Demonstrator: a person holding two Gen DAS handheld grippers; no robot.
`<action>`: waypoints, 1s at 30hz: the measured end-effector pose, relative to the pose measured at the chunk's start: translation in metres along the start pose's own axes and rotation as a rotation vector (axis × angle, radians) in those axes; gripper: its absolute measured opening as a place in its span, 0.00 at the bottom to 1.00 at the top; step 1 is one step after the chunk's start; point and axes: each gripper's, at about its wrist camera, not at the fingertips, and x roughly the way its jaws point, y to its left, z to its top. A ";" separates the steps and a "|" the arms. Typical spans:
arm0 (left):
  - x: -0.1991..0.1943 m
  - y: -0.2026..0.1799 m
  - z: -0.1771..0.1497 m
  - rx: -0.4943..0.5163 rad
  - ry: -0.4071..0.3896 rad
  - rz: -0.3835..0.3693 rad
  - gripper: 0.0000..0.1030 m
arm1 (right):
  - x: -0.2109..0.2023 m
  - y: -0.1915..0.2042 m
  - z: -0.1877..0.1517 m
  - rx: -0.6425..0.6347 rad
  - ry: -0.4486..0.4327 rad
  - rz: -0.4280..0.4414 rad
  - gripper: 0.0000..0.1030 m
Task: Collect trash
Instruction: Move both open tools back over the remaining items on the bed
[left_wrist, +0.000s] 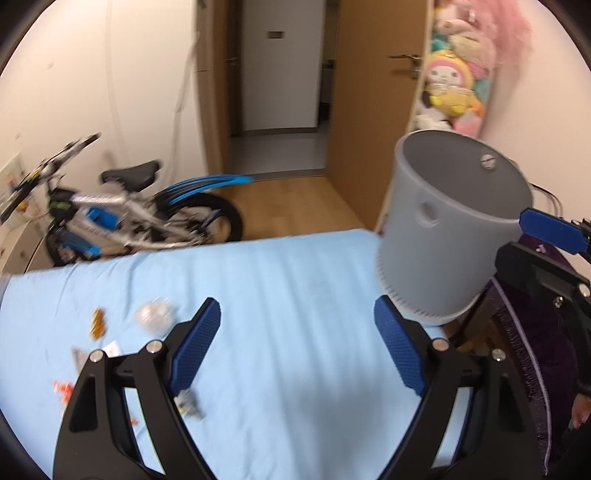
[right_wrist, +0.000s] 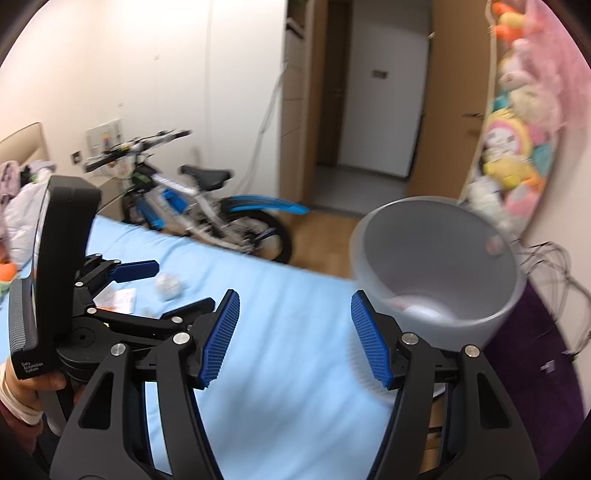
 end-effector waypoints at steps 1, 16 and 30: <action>-0.004 0.013 -0.010 -0.020 0.005 0.025 0.83 | 0.004 0.012 -0.004 0.000 0.009 0.021 0.59; -0.045 0.161 -0.115 -0.276 0.056 0.239 0.83 | 0.054 0.161 -0.048 -0.049 0.114 0.179 0.59; 0.007 0.205 -0.157 -0.314 0.118 0.259 0.83 | 0.143 0.210 -0.081 -0.068 0.242 0.174 0.46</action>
